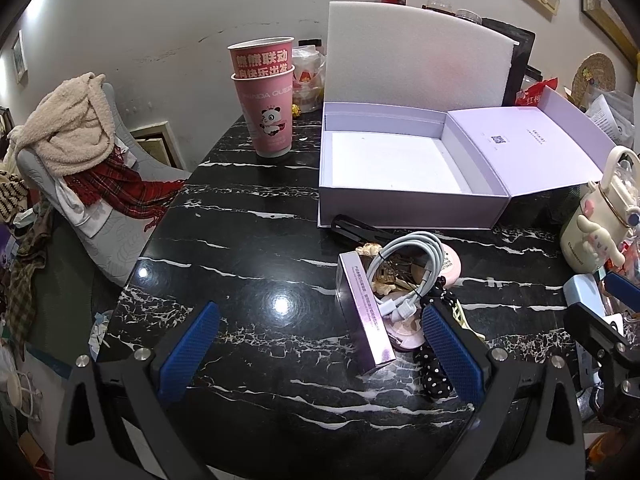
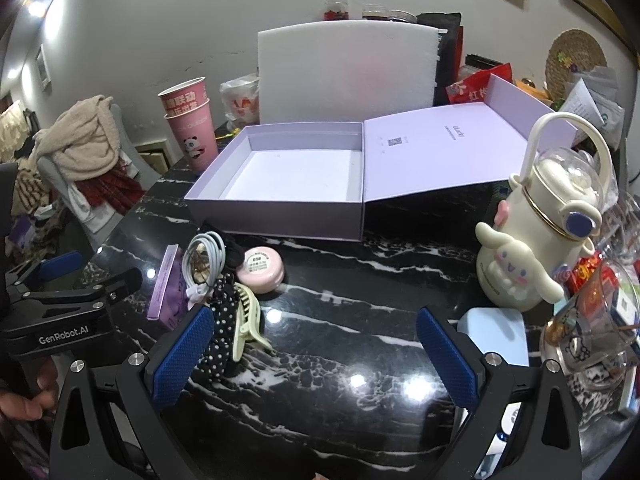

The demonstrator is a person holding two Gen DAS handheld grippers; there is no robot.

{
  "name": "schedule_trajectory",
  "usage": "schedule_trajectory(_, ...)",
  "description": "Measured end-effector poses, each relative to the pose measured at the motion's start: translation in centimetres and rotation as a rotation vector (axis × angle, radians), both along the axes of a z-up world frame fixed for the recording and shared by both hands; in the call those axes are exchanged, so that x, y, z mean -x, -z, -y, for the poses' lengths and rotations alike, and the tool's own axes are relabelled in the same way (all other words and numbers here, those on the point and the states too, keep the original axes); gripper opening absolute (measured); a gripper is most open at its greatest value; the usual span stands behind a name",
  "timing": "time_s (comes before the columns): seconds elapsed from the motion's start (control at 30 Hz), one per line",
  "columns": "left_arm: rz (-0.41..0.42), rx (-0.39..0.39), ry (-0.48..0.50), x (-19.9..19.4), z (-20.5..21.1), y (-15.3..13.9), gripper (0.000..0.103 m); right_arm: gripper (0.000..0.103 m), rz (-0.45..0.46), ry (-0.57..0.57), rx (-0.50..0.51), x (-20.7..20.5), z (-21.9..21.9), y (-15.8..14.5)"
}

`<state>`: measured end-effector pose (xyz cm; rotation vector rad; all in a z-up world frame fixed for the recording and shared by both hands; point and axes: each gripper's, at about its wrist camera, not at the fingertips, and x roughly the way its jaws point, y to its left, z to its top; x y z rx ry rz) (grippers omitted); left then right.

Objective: Organize rigid objects
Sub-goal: 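Move both tools toward the purple box and white cable cluster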

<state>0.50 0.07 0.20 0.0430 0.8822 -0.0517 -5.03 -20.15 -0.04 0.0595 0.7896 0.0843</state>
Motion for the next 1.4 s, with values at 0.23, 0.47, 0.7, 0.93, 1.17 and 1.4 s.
schedule_trajectory(0.23, 0.003, 0.003, 0.008, 0.0, 0.1, -0.1, 0.103, 0.103, -0.005, 0.008, -0.002, 0.1, 0.1, 0.1)
schedule_trajectory(0.47, 0.002, 0.004, 0.010, 0.1, 0.1, -0.1, 0.103, 0.103, -0.007, 0.011, -0.006, 0.1, 0.3, 0.1)
schedule_trajectory(0.7, 0.003, 0.005, 0.011, 0.2, 0.1, -0.1, 0.103, 0.103, -0.007, 0.011, -0.006, 0.2, 0.3, 0.0)
schedule_trajectory(0.93, 0.007, 0.008, 0.015, 0.6, 0.2, -0.2, 0.103, 0.103, -0.001, 0.013, -0.006, 0.5, 0.3, -0.1)
schedule_trajectory(1.17, 0.010, 0.012, 0.020, 0.8, 0.2, -0.3, 0.103, 0.103, 0.005, 0.013, -0.006, 1.0, 0.3, -0.1)
schedule_trajectory(1.4, 0.011, 0.021, 0.031, 1.2, 0.3, -0.2, 0.103, 0.103, 0.011, 0.019, -0.014, 1.6, 0.3, -0.1)
